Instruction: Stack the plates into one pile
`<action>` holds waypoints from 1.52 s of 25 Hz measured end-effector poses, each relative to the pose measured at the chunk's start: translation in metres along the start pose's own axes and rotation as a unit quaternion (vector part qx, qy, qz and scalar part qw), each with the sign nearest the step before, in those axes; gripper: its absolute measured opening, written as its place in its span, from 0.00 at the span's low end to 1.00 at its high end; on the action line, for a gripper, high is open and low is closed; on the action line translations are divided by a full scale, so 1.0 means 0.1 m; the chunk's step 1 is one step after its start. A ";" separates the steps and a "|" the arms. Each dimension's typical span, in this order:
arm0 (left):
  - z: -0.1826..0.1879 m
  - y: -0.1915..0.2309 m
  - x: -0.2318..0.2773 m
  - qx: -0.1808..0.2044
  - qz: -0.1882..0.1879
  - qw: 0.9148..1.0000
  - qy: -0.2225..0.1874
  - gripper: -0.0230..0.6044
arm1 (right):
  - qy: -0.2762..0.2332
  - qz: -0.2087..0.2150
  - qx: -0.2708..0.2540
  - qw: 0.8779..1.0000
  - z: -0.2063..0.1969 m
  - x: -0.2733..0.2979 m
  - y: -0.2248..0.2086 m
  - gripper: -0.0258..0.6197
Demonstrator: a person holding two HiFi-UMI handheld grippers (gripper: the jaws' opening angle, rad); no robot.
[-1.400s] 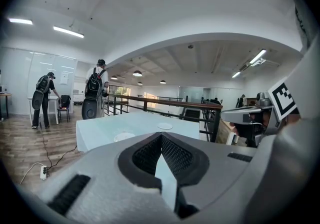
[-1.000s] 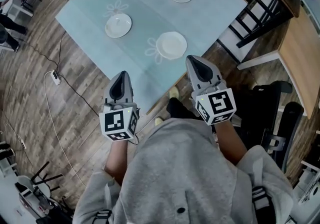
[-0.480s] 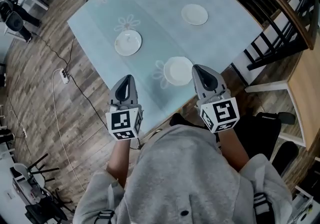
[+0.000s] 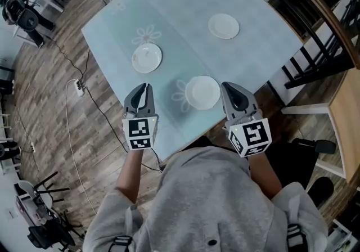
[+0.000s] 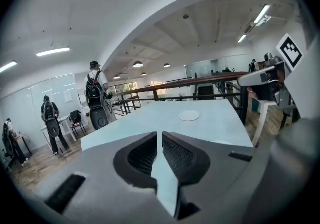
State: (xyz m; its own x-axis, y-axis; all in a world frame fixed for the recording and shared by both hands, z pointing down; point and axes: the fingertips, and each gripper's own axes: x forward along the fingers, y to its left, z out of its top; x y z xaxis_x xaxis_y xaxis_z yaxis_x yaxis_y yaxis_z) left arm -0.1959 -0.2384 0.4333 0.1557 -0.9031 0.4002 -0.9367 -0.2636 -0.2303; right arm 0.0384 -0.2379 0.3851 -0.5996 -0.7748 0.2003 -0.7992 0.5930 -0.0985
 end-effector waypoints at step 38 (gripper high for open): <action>-1.71 0.44 1.78 0.311 -0.072 0.919 0.230 0.21 | 0.065 -0.042 -0.076 0.994 -0.31 -0.09 -0.19 0.08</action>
State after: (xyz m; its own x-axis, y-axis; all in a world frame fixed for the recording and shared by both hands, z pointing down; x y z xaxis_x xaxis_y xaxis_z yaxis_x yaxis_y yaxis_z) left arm -0.2627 -0.3527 0.6461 -0.0196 -0.6426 0.7659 -0.5348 -0.6405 -0.5511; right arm 0.0605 -0.2353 0.4148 -0.5127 -0.7940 0.3267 -0.8244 0.5616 0.0711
